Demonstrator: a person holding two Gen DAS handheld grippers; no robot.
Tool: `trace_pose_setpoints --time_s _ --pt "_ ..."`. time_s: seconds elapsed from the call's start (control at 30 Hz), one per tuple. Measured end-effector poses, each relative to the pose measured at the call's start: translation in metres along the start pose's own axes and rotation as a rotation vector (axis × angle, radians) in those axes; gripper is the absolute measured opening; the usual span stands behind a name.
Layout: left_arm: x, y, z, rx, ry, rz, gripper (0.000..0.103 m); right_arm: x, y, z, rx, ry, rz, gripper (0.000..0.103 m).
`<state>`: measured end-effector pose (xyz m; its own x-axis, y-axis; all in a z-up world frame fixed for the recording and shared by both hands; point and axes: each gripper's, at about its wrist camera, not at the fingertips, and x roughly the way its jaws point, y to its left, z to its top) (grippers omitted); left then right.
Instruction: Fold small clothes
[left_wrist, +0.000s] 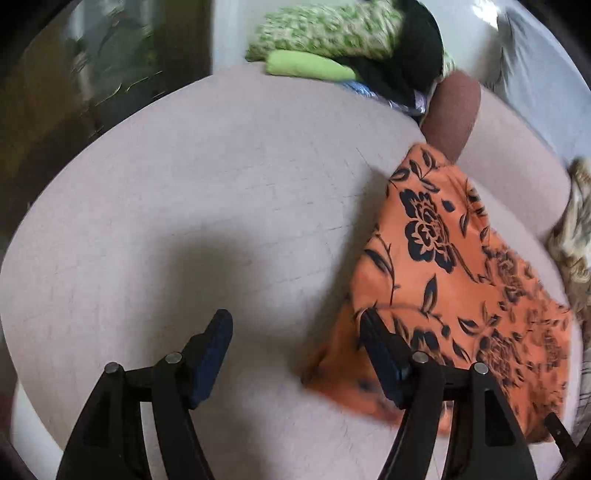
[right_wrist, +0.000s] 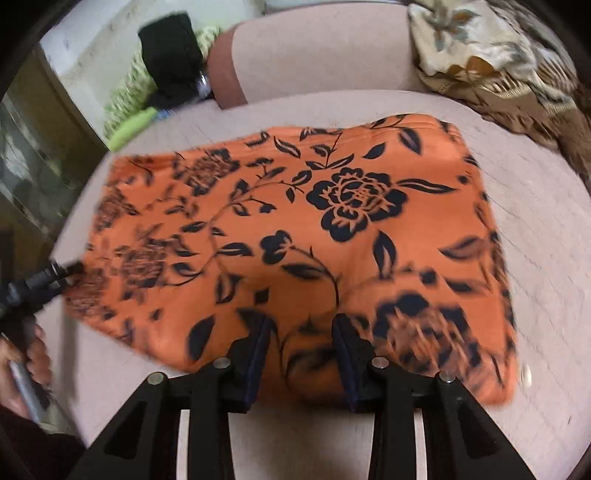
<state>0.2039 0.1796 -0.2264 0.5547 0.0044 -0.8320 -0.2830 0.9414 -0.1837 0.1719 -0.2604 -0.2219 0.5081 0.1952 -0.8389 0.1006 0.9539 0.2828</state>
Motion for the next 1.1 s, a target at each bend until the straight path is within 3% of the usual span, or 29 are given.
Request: trace_pose_setpoints --time_s 0.1,0.17,0.23,0.37,0.4,0.43,0.5,0.57,0.6,0.63,0.67,0.73,0.8,0.9,1.0,1.1 --pt "-0.031 0.027 -0.031 -0.083 -0.001 -0.085 0.072 -0.025 -0.016 -0.013 0.063 -0.066 0.098 0.042" --pt "-0.032 0.035 -0.043 -0.144 0.038 -0.142 0.072 -0.032 -0.026 -0.02 0.101 -0.092 0.15 0.05" --pt "-0.031 0.04 -0.054 -0.216 0.089 -0.209 0.072 -0.03 -0.032 -0.023 0.151 -0.071 0.171 0.052" --pt "-0.019 0.019 -0.051 -0.291 0.13 -0.295 0.07 -0.018 -0.047 -0.024 0.286 -0.01 0.302 0.052" --pt "-0.015 0.011 -0.051 -0.289 0.131 -0.302 0.058 -0.019 -0.05 -0.026 0.3 -0.004 0.315 0.052" --pt "-0.008 0.001 -0.052 -0.281 0.144 -0.317 0.038 -0.018 -0.05 -0.027 0.301 -0.009 0.317 0.052" --pt "0.01 -0.019 -0.049 -0.286 0.175 -0.347 0.027 -0.022 -0.052 -0.028 0.284 -0.048 0.315 0.052" --pt "0.023 -0.027 -0.053 -0.321 0.183 -0.356 0.027 -0.026 -0.051 -0.027 0.252 -0.082 0.325 0.045" --pt "0.025 -0.027 -0.054 -0.334 0.172 -0.363 0.026 -0.028 -0.049 -0.026 0.236 -0.096 0.334 0.029" --pt "0.027 -0.03 -0.053 -0.342 0.159 -0.365 0.027 -0.029 -0.046 -0.024 0.209 -0.113 0.333 0.027" --pt "0.029 -0.032 -0.051 -0.348 0.144 -0.362 0.03 -0.031 -0.041 -0.023 0.174 -0.132 0.315 0.026" --pt "0.032 -0.031 -0.049 -0.382 0.119 -0.385 0.05 -0.031 -0.03 -0.021 0.124 -0.154 0.307 0.025" --pt "0.033 -0.025 -0.049 -0.447 0.082 -0.409 0.061 -0.026 -0.021 -0.018 0.101 -0.149 0.31 0.025" --pt "0.033 -0.022 -0.048 -0.482 0.054 -0.422 0.062 -0.012 -0.006 -0.015 0.096 -0.127 0.319 0.025" --pt "0.036 -0.034 -0.043 -0.436 0.038 -0.375 0.059 0.003 0.008 -0.014 0.102 -0.114 0.304 0.025" --pt "0.037 -0.04 -0.04 -0.402 0.031 -0.316 0.023 0.035 0.016 -0.016 0.105 0.005 0.221 0.024"
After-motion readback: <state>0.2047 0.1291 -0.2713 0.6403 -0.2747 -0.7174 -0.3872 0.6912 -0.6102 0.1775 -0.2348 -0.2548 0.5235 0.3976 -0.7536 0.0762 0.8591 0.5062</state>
